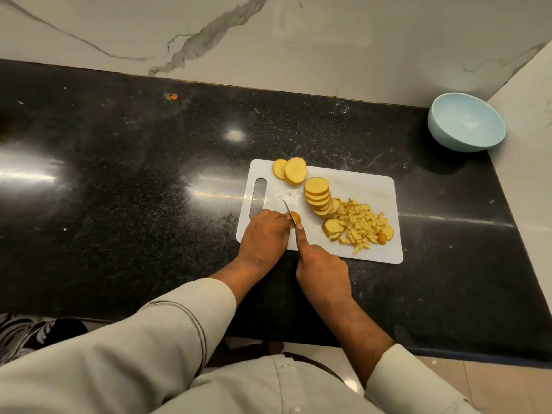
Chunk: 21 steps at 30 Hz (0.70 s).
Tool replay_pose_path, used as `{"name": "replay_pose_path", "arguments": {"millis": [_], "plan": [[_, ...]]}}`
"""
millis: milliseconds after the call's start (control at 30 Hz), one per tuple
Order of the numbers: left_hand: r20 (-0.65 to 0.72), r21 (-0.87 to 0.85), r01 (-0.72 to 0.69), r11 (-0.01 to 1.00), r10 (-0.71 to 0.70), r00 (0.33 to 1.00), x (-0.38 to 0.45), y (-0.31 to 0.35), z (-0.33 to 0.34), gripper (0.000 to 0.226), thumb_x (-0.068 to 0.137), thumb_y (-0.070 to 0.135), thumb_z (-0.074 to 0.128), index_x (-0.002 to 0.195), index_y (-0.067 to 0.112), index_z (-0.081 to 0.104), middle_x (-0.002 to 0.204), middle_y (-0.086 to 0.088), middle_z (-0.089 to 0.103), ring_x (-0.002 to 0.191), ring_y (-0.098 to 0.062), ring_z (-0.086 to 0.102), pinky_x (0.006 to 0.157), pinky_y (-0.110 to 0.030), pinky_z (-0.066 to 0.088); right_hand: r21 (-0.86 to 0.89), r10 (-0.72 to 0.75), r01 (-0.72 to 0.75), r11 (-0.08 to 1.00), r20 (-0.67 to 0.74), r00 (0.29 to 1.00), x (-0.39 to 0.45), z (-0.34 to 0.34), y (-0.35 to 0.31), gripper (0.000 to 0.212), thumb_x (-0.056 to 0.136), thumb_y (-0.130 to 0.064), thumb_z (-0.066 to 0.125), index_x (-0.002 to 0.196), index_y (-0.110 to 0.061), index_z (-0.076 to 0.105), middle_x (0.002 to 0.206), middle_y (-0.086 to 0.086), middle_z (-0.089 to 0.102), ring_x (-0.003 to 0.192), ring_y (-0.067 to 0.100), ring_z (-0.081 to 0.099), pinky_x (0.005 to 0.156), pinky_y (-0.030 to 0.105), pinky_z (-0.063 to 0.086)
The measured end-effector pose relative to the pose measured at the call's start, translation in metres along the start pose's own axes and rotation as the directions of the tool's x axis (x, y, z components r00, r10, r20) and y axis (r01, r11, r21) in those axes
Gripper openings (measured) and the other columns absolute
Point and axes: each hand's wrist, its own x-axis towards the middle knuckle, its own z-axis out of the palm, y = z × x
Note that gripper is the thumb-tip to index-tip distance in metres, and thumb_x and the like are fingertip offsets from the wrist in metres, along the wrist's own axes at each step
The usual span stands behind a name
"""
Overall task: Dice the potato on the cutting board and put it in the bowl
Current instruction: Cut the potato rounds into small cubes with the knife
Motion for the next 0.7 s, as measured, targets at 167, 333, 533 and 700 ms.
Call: {"name": "replay_pose_path", "arguments": {"millis": [167,333,533,700], "plan": [[0.019,-0.018,0.02,1.0,-0.02,1.0,-0.0006,0.0,-0.0005,0.02,0.092,0.01,0.058,0.084,0.002,0.074,0.075,-0.01,0.067,0.075,-0.027,0.055,0.069,-0.04,0.047,0.007,0.01,-0.01,1.0,0.004,1.0,0.0024,0.0026,-0.0016,0.067,0.097,-0.02,0.037,0.153,-0.029,0.003,0.077,-0.002,0.042,0.062,0.019,0.049,0.052,0.032,0.034],[0.027,-0.025,0.044,0.999,-0.043,0.999,-0.0018,-0.0004,0.0,0.02,0.093,0.014,0.057,0.088,0.005,0.074,0.08,-0.008,0.069,0.079,-0.024,0.055,0.072,-0.037,0.047,0.012,0.016,-0.016,1.0,0.022,1.0,0.0048,0.0055,0.0016,0.064,0.098,-0.021,0.036,0.153,-0.03,0.005,0.079,0.0,0.047,0.069,0.022,0.058,0.053,0.031,0.035],[0.026,-0.028,0.052,0.998,-0.051,0.998,-0.0024,0.0023,0.0,0.018,0.091,0.007,0.057,0.083,0.001,0.072,0.076,-0.01,0.066,0.076,-0.026,0.054,0.071,-0.039,0.047,-0.034,-0.003,0.005,0.999,0.057,0.998,0.0081,0.0067,0.0036,0.066,0.098,-0.023,0.037,0.153,-0.03,0.002,0.077,-0.001,0.043,0.067,0.02,0.054,0.053,0.032,0.036],[0.014,-0.036,0.021,0.999,-0.02,1.0,-0.0042,0.0034,-0.0006,0.016,0.09,0.007,0.061,0.082,-0.002,0.072,0.076,-0.013,0.066,0.076,-0.028,0.057,0.07,-0.038,0.047,-0.094,-0.043,0.05,0.994,0.08,0.996,0.0104,0.0084,-0.0019,0.07,0.096,-0.02,0.04,0.154,-0.025,0.001,0.074,0.0,0.04,0.058,0.018,0.041,0.048,0.032,0.028]]}}
